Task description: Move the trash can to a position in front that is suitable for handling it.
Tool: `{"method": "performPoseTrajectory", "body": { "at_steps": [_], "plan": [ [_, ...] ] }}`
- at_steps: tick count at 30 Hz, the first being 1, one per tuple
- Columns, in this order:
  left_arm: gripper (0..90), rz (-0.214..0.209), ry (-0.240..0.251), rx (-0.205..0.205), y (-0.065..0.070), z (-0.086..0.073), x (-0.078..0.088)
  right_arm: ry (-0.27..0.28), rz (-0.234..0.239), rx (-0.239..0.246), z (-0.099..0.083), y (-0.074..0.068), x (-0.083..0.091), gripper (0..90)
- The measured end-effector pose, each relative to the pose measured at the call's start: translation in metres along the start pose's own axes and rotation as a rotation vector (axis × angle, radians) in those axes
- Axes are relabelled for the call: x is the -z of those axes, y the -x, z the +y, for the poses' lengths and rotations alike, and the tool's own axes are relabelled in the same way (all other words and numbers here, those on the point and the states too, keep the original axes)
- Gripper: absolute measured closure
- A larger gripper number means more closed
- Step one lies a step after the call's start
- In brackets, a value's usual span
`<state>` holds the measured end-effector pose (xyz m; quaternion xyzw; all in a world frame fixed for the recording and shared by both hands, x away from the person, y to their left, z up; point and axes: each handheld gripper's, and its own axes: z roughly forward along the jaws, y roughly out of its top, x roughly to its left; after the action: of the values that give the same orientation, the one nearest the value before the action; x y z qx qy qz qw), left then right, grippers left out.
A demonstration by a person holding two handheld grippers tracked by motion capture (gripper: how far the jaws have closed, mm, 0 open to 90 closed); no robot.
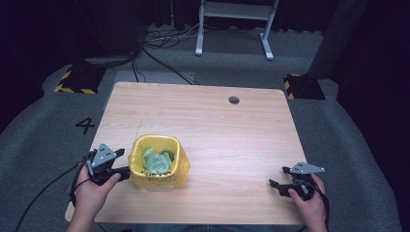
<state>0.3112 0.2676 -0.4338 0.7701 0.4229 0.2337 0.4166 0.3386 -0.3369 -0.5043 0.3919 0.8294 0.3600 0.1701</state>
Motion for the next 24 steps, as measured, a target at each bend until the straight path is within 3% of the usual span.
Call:
{"method": "performPoseTrajectory", "body": {
  "at_steps": [9, 13, 17, 24],
  "plan": [
    [35.4, -0.033, -0.016, -0.03, 0.024, 0.007, -0.016, 0.008, -0.002, 0.0, -0.003, -0.002, 0.004, 22.9],
    [35.5, -0.074, -0.027, -0.067, 0.041, 0.014, -0.027, 0.012, 0.008, -0.008, -0.004, -0.004, 0.006, 24.7],
    [35.2, -0.087, -0.04, -0.088, 0.052, 0.017, -0.034, 0.024, -0.014, -0.005, -0.004, -0.004, 0.008, 25.5],
    [34.9, -0.131, -0.054, -0.134, 0.075, 0.025, -0.051, 0.021, -0.009, -0.009, -0.003, -0.008, 0.013, 25.5]
  ]
}}
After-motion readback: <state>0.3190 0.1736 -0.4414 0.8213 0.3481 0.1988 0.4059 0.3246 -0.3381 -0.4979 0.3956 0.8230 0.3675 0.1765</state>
